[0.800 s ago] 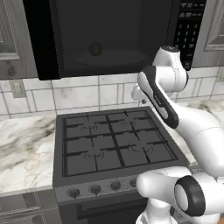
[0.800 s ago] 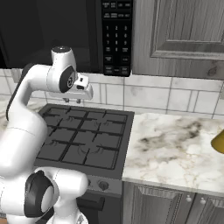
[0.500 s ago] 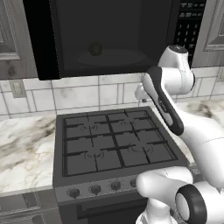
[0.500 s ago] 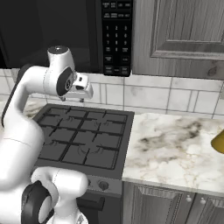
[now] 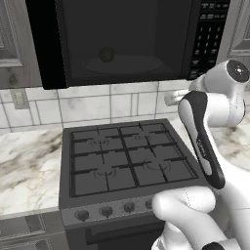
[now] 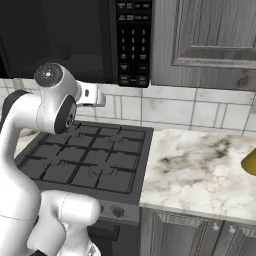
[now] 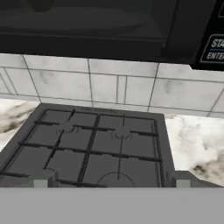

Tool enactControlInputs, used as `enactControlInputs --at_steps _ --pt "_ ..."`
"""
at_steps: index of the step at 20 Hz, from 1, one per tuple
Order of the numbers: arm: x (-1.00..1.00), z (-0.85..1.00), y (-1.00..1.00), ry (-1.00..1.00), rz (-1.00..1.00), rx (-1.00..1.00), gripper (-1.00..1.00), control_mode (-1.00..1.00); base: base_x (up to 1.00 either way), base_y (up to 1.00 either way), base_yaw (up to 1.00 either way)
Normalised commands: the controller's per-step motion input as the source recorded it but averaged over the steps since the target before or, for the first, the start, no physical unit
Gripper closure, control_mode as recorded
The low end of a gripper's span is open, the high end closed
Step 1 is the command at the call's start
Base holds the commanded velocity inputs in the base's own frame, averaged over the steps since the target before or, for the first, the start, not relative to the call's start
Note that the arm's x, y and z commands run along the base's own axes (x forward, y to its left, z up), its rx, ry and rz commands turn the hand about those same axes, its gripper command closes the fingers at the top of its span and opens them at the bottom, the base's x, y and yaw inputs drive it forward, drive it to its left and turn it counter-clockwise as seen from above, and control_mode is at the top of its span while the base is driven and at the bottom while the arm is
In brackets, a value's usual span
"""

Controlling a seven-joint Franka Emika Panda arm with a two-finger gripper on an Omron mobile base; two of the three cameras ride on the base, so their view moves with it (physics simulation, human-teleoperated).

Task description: Open the microwave door.

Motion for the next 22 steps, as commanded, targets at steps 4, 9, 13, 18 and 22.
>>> enactControlInputs --at_steps 4,9,13,18,22 --pt "-0.29 0.97 -0.26 -0.14 0.0 0.0 -1.0 -1.0 0.0 0.0 0.0" --pt "-0.07 0.93 -0.21 -0.09 -0.05 0.04 -1.0 -1.0 0.0 0.0 0.0" --pt "0.0 0.79 -0.04 -0.11 -0.02 0.09 -1.0 -1.0 0.0 0.0 0.0" --pt "0.01 0.56 -0.06 -0.16 0.0 0.06 -1.0 -1.0 0.0 0.0 0.0" --pt "0.32 0.17 -0.28 -0.04 0.0 0.04 -1.0 -1.0 0.0 0.0 0.0"
